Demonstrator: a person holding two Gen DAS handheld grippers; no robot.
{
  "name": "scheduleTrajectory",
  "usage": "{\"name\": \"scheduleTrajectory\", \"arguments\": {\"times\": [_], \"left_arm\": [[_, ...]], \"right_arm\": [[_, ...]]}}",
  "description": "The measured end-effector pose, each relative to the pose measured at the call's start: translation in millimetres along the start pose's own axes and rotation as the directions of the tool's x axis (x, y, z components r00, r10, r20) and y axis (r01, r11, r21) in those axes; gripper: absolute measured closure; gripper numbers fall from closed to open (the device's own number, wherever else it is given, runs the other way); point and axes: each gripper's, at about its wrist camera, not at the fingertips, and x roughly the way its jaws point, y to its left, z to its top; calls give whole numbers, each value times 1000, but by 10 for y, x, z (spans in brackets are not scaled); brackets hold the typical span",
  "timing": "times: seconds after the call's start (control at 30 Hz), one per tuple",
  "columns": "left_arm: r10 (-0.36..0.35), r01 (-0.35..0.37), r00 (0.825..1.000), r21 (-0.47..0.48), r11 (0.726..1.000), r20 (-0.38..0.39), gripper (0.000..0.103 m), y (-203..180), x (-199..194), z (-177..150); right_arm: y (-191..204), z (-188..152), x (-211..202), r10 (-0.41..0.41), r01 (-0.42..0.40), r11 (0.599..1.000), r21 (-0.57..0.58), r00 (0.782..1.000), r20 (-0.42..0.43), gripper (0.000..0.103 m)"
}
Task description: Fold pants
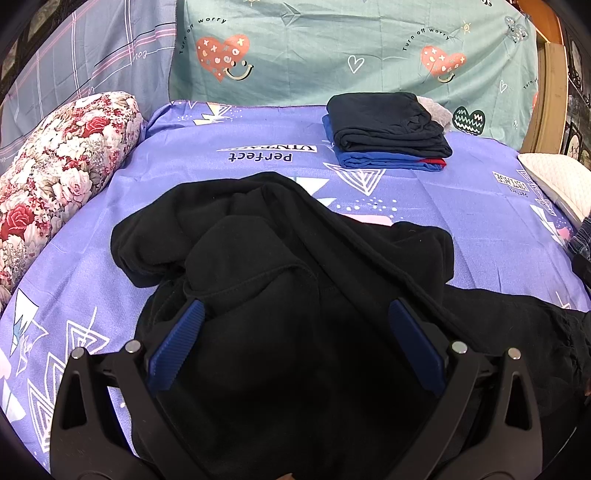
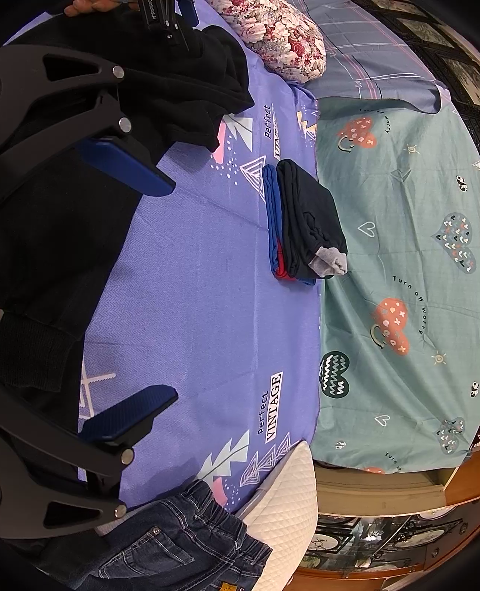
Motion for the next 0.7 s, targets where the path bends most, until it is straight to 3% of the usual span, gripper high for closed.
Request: {"name": "scheduleTrajectory", "arguments": {"times": [0.7], "left_arm": [[-5,5,1000,-11,1000,-12,2,19,-8,18]], "right_arm": [[7,27,-15,6,-6,1000,-4,1000,1,1]]}}
